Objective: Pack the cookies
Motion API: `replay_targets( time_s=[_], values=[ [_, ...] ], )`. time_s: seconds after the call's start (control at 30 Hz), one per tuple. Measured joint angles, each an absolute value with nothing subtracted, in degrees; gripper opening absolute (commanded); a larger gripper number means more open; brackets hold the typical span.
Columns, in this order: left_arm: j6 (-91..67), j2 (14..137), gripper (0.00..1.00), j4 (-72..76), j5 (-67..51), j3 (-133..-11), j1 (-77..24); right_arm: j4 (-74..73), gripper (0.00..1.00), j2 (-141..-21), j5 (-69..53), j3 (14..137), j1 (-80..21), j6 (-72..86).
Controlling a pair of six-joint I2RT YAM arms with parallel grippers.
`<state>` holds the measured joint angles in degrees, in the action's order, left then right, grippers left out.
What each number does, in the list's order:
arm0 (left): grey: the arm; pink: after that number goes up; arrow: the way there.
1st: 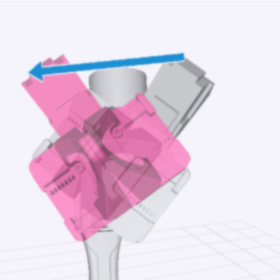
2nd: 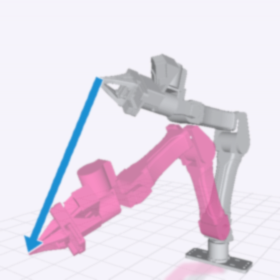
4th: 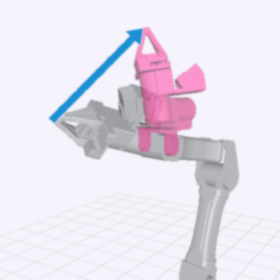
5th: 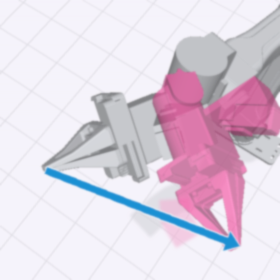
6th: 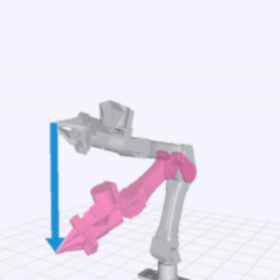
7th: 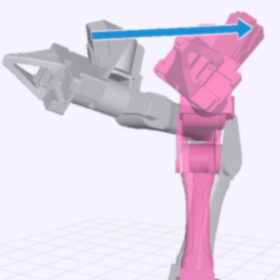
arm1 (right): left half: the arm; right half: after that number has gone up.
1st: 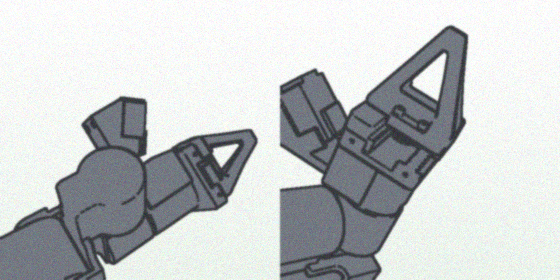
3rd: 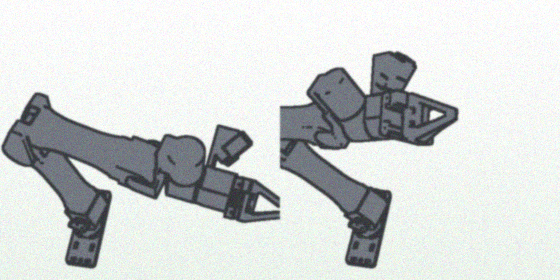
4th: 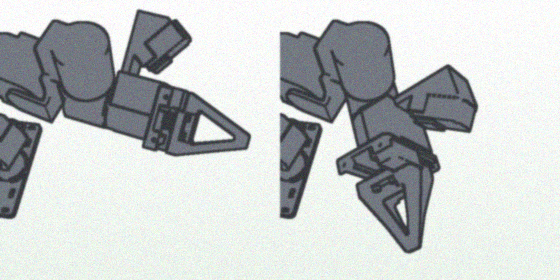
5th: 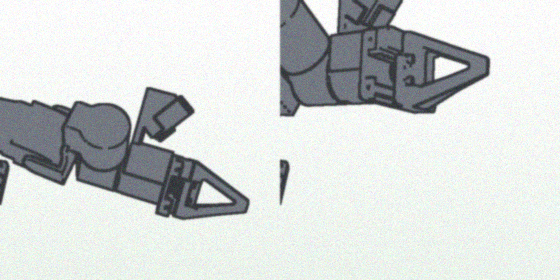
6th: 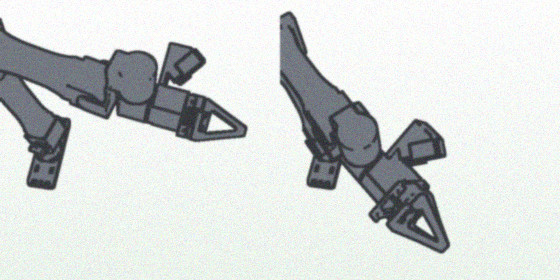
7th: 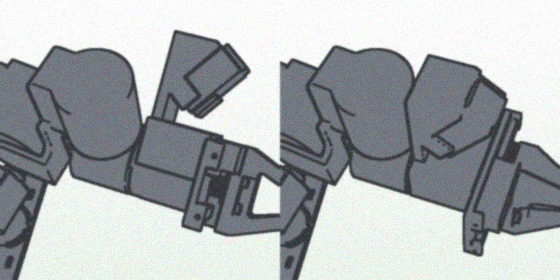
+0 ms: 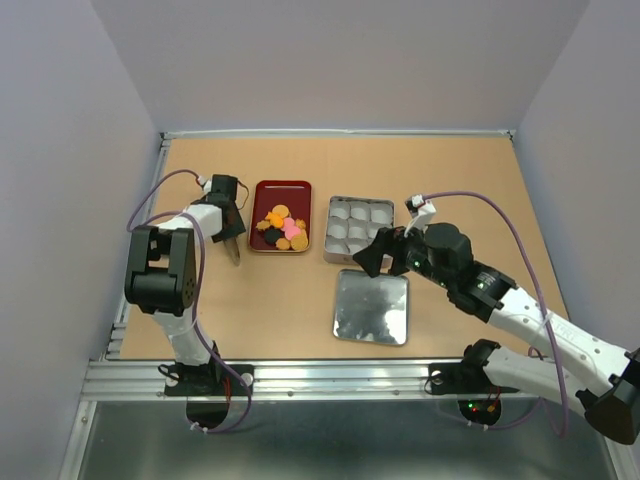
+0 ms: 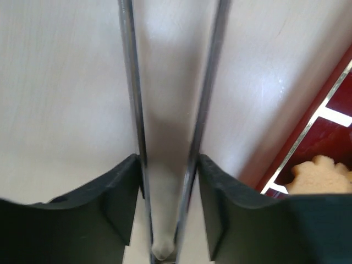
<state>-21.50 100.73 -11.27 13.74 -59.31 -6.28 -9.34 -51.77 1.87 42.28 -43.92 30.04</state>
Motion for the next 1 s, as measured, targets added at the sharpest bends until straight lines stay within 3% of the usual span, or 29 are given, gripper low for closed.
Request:
replay_targets(
  time_s=[0.03, 0.13, 0.4, 0.7, 1.0],
  values=[
    [-21.76, 100.92, 0.34, -10.98, 13.52, -59.48, -6.28, -9.37, 1.0, -52.03, 1.65, 42.28, -43.92, 29.8],
    [-21.93, 101.25, 0.25, -10.5, 13.34, -59.79, -6.37, -9.37, 1.0, -52.8, 0.23, 42.28, -43.92, 29.39],
    [-21.82, 99.2, 0.25, -14.02, 12.43, -61.17, -6.28, -8.6, 1.0, -57.93, -7.31, 43.72, -43.92, 27.81],
    [-19.94, 88.9, 0.25, -22.46, 7.81, -74.15, -7.31, -2.81, 1.0, -71.31, -14.24, 51.07, -45.1, 28.08],
    [-19.4, 83.26, 0.26, -24.05, -2.09, -75.59, -16.99, 12.62, 1.0, -84.16, -20.69, 55.37, -46.22, 32.4]
  ],
)
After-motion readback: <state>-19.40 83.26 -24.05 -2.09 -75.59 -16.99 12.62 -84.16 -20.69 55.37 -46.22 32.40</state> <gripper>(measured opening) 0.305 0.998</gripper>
